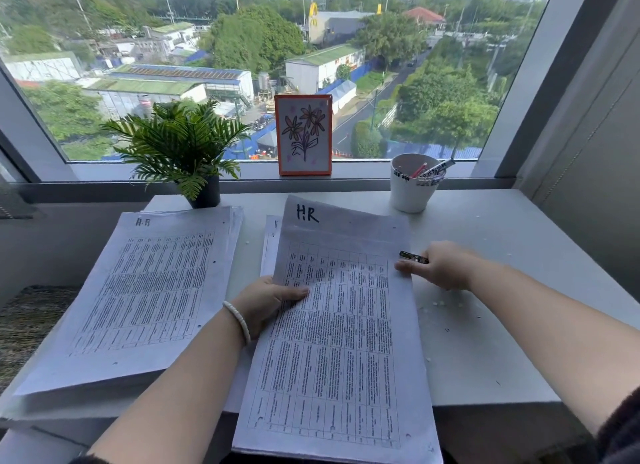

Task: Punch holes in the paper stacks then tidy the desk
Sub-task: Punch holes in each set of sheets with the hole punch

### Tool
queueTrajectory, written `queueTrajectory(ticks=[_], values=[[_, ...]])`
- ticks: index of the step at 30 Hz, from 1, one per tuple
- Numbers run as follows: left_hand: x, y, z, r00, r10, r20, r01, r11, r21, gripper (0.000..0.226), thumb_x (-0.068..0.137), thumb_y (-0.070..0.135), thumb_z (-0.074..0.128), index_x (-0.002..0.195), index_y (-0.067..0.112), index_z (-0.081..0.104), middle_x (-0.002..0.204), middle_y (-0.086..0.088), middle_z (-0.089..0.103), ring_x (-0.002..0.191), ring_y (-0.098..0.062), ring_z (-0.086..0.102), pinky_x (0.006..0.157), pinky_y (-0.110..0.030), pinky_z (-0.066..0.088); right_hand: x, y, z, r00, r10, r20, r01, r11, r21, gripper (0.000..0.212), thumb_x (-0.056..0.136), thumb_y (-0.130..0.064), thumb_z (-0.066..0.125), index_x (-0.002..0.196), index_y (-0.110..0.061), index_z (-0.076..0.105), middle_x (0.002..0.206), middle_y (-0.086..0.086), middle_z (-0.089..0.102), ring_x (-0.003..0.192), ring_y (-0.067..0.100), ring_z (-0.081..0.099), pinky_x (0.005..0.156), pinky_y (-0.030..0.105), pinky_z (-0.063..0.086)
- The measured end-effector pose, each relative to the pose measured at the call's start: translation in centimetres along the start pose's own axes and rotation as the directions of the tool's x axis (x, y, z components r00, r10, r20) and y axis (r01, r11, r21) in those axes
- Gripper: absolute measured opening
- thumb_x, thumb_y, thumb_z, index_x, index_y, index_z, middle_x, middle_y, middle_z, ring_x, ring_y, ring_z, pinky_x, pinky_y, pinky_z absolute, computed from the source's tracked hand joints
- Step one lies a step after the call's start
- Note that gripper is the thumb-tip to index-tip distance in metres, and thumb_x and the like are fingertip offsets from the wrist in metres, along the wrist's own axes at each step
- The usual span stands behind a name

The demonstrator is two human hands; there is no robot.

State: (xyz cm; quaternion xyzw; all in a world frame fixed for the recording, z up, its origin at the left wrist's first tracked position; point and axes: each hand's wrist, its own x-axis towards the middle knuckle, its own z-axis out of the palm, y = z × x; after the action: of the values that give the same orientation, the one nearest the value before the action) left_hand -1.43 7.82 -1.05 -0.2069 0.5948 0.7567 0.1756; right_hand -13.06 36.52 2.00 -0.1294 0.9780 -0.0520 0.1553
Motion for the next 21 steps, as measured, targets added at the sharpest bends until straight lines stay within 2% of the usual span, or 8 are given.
queueTrajectory(ticks=[2,5,7,9,12,14,17,21], values=[[0.4,0.0,-0.3,0.998,0.055,-0.03,-0.054,0.997,0.047,0.038,0.081,0.001,0.068,0.116,-0.009,0.056,0.098,-0.024,0.069,0.08,-0.032,0.069,0.072,-0.043,0.059,0.0,0.0,0.1,1.0,-0.006,-0.014,0.006,1.0,-0.03,0.07,0.078,-0.08,0.035,0.057,-0.014,0.038,0.058,0.005,0.048,0.055,0.022,0.045,0.053,0.031,0.03],[0.5,1.7,0.1,0.933,0.321,-0.161,-0.208,0.85,0.484,0.103,0.059,0.033,0.087,0.144,0.014,0.031,0.132,-0.008,0.052,0.115,-0.025,0.055,0.1,-0.043,0.046,0.1,0.0,0.3,1.0,-0.013,-0.008,0.013,0.997,-0.078,0.068,0.082,-0.078,0.035,0.058,-0.014,0.038,0.06,0.004,0.048,0.055,0.02,0.044,0.052,0.031,0.03],[0.2,4.1,1.9,0.798,0.588,-0.135,-0.28,0.56,0.78,0.111,0.063,0.037,0.084,0.149,0.023,0.015,0.141,-0.002,0.036,0.128,-0.02,0.04,0.108,-0.04,0.037,-0.1,-0.2,0.3,1.0,-0.019,-0.01,0.017,0.994,-0.108,0.067,0.082,-0.078,0.035,0.059,-0.015,0.04,0.063,0.003,0.05,0.057,0.018,0.046,0.053,0.029,0.031],[0.8,6.7,4.8,0.722,0.684,0.105,-0.302,0.174,0.937,0.11,0.066,0.043,0.081,0.15,0.028,0.011,0.15,0.001,0.028,0.138,-0.018,0.028,0.114,-0.044,0.026,-0.1,-0.3,0.3,0.999,-0.038,-0.012,0.036,0.988,-0.149,0.067,0.081,-0.079,0.034,0.062,-0.016,0.044,0.066,0.001,0.052,0.063,0.02,0.049,0.055,0.029,0.034],[3.1,9.0,9.6,0.827,0.447,0.34,-0.274,-0.208,0.939,0.112,0.062,0.051,0.08,0.149,0.03,0.014,0.154,0.003,0.024,0.144,-0.019,0.018,0.117,-0.052,0.013,-0.2,-0.6,0.4,0.997,-0.079,-0.024,0.073,0.979,-0.189,0.07,0.077,-0.084,0.033,0.066,-0.017,0.051,0.068,0.0,0.054,0.073,0.025,0.054,0.059,0.03,0.039],[4.8,9.9,12.1,0.898,0.286,0.335,-0.255,-0.283,0.925,0.106,0.056,0.052,0.084,0.143,0.026,0.03,0.145,0.002,0.041,0.134,-0.021,0.038,0.111,-0.048,0.027,-0.3,-0.7,0.5,0.994,-0.104,-0.038,0.094,0.974,-0.207,0.072,0.075,-0.085,0.032,0.068,-0.017,0.053,0.067,-0.001,0.053,0.074,0.025,0.054,0.058,0.03,0.039],[6.3,11.1,14.2,0.94,0.158,0.304,-0.255,-0.269,0.929,0.082,0.054,0.042,0.088,0.124,0.017,0.055,0.12,-0.003,0.059,0.11,-0.023,0.057,0.09,-0.037,0.049,-0.6,-0.4,0.7,0.99,-0.126,-0.059,0.108,0.965,-0.24,0.071,0.077,-0.085,0.032,0.069,-0.018,0.053,0.067,-0.002,0.051,0.074,0.025,0.053,0.056,0.029,0.037],[6.6,11.7,15.2,0.948,0.101,0.302,-0.266,-0.269,0.926,0.049,0.061,0.036,0.086,0.103,0.023,0.066,0.091,0.004,0.062,0.085,-0.018,0.061,0.067,-0.023,0.046,-1.0,0.2,1.4,0.987,-0.144,-0.07,0.119,0.955,-0.272,0.066,0.083,-0.08,0.029,0.065,-0.019,0.046,0.063,-0.005,0.045,0.072,0.024,0.049,0.051,0.027,0.029]])
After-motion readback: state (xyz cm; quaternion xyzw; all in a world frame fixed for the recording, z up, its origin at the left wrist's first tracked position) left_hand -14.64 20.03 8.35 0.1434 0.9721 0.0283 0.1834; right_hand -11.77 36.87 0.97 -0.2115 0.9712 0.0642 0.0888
